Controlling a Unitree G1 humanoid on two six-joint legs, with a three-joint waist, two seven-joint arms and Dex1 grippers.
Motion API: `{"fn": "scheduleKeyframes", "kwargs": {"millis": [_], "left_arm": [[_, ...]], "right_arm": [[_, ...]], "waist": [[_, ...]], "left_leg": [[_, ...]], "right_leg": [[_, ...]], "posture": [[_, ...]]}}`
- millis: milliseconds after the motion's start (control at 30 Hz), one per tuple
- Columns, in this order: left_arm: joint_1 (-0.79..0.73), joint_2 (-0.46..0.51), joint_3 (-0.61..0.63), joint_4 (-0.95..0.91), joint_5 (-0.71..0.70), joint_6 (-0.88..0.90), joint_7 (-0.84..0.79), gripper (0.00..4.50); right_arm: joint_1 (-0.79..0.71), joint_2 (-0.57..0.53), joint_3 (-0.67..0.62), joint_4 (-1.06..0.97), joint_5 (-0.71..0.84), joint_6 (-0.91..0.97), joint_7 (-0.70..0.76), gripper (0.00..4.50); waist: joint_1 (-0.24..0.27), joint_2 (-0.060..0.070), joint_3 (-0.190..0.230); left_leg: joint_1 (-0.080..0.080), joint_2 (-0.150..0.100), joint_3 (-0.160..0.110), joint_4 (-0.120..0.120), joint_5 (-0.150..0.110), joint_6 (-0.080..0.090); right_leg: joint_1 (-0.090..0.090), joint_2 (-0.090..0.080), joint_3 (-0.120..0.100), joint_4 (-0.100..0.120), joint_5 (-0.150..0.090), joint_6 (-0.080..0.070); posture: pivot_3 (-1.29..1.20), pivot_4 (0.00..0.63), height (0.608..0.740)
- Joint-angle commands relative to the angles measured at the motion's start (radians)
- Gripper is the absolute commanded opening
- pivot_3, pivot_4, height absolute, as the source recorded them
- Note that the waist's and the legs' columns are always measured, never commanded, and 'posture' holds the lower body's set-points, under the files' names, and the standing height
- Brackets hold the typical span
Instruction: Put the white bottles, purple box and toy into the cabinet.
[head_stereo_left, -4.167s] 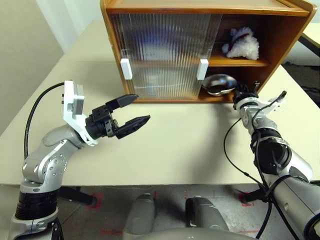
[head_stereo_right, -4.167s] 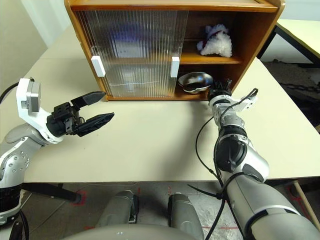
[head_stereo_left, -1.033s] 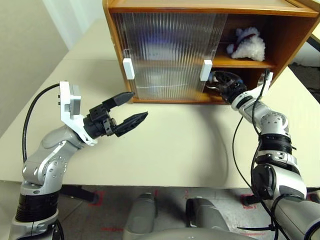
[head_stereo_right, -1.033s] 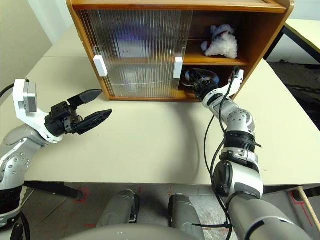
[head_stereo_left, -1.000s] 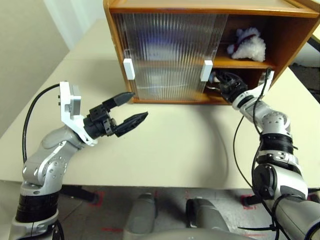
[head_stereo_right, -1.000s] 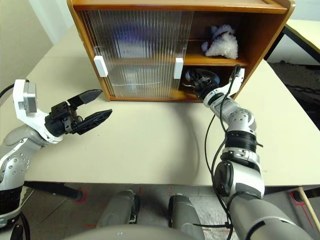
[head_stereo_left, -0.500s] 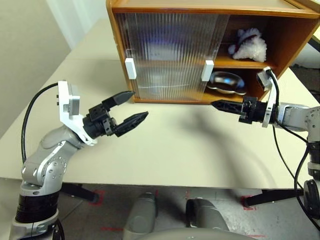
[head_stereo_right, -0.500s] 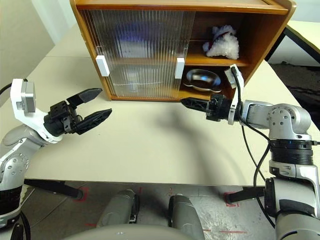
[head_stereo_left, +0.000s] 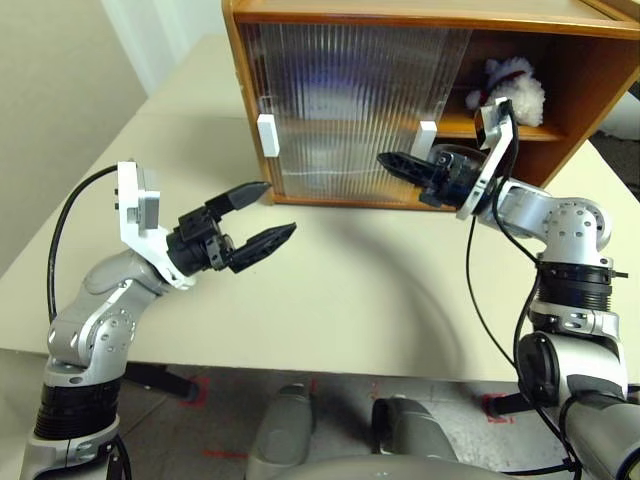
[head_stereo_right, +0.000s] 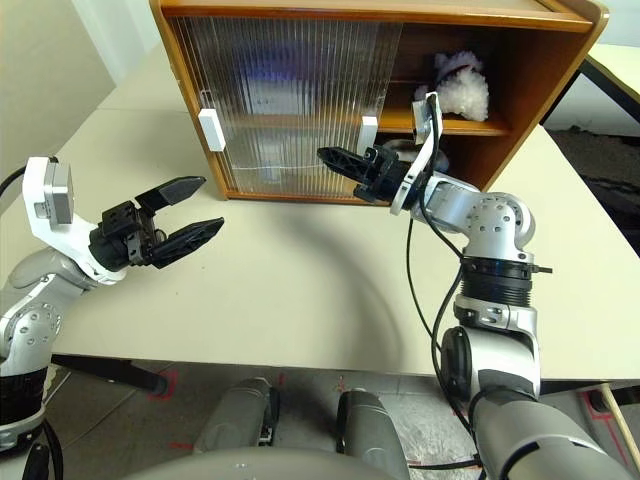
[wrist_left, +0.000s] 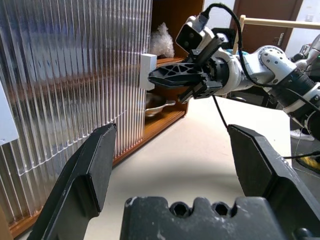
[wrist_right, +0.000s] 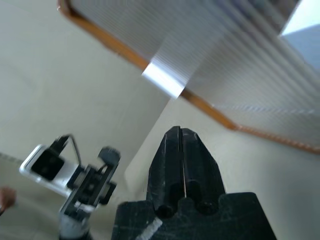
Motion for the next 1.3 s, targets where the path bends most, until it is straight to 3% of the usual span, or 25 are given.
{"fn": "scheduleKeyframes", "kwargs": {"millis": [33,333,667,800,1300], "left_arm": [[0.0,-0.005,-0.014,0.018,0.019,-0.014,-0.018,4.5],[-0.027,-0.009,-0.026,0.047,0.027,-0.02,-0.038,4.5],[-0.033,-0.017,-0.033,0.048,0.031,-0.019,-0.041,4.5],[-0.043,-0.02,-0.033,0.051,0.035,-0.017,-0.04,4.5],[-0.048,-0.03,-0.037,0.035,0.036,-0.007,-0.022,4.5]], "right_arm": [[0.004,-0.015,-0.006,0.005,-0.041,-0.055,-0.014,0.06],[0.004,-0.048,-0.035,0.046,-0.143,-0.205,-0.031,0.06],[0.017,-0.052,-0.047,0.024,-0.12,-0.186,-0.053,0.06],[0.014,-0.034,-0.023,-0.001,-0.078,-0.129,-0.039,0.06],[-0.034,0.058,0.034,0.088,-0.186,-0.245,-0.044,0.06]], "waist": [[0.0,0.0,0.0],[-0.006,0.0,0.0],[-0.026,0.0,0.0],[-0.031,0.0,0.0],[-0.032,0.0,0.0]], "left_leg": [[0.0,0.0,0.0,0.0,0.0,0.0],[0.001,0.001,0.0,0.0,0.0,0.0],[0.001,0.001,0.0,0.001,0.0,0.0],[0.002,0.001,0.0,0.001,0.0,0.0],[0.002,0.001,0.0,0.0,0.0,0.0]], "right_leg": [[0.0,0.0,0.0,0.0,0.0,0.0],[0.0,0.001,0.0,0.001,-0.001,-0.001],[0.0,0.001,0.001,0.002,0.0,-0.001],[0.0,0.001,0.001,0.002,0.0,-0.001],[0.0,0.002,0.001,0.003,0.0,-0.002]], "posture": [[0.27,0.043,0.74],[0.24,0.039,0.74],[0.24,0.034,0.74],[0.24,0.033,0.74],[0.25,0.036,0.74]]}}
